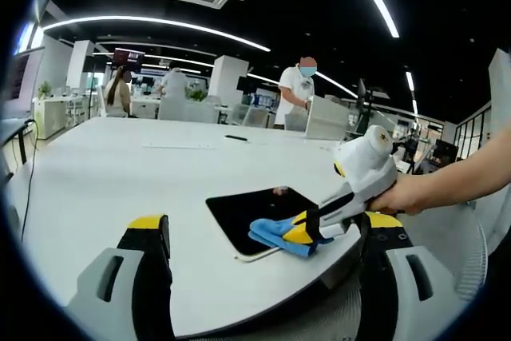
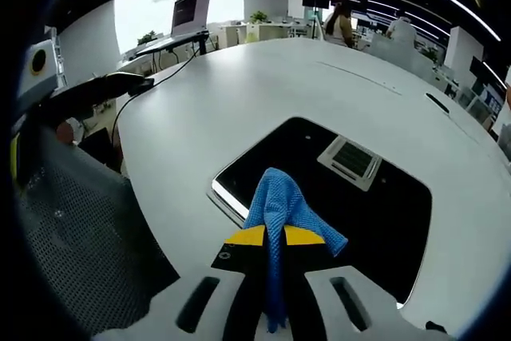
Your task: Wipe the mirror surface with the cleaning cloth until all visible marks leave the cleaned area.
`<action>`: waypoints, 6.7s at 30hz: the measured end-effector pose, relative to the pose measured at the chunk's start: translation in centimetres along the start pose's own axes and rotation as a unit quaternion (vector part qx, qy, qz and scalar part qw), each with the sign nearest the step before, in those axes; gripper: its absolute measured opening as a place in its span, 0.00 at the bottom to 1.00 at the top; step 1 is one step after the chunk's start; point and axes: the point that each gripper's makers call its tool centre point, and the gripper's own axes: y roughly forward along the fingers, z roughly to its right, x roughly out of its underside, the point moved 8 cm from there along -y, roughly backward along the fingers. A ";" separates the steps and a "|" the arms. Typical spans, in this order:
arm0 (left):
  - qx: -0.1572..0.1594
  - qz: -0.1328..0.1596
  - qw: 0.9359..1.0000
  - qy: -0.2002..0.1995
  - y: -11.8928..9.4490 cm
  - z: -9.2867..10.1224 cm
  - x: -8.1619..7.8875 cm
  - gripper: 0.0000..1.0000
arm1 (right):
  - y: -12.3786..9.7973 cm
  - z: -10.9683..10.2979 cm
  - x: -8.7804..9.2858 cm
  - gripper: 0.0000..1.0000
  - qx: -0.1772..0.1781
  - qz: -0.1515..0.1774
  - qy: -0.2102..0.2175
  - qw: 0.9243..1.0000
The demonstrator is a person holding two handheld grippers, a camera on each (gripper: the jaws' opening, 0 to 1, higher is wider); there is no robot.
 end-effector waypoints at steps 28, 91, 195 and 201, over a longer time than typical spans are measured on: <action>0.000 0.003 1.000 -0.001 0.1 0.1 0.0 0.98 | -1.1 2.2 1.1 0.00 -0.003 -0.008 -0.003 1.000; 0.002 0.001 1.000 -0.001 0.1 0.1 0.0 0.98 | 1.1 7.4 -1.2 0.01 0.044 -0.017 0.055 0.997; 0.011 0.001 1.000 -0.008 0.2 0.1 0.0 0.98 | 2.4 13.8 -2.6 0.00 0.079 -0.061 0.074 0.992; 0.010 0.001 1.000 -0.008 0.2 0.1 0.0 0.99 | 1.8 13.1 -2.1 0.00 0.076 -0.061 0.069 0.993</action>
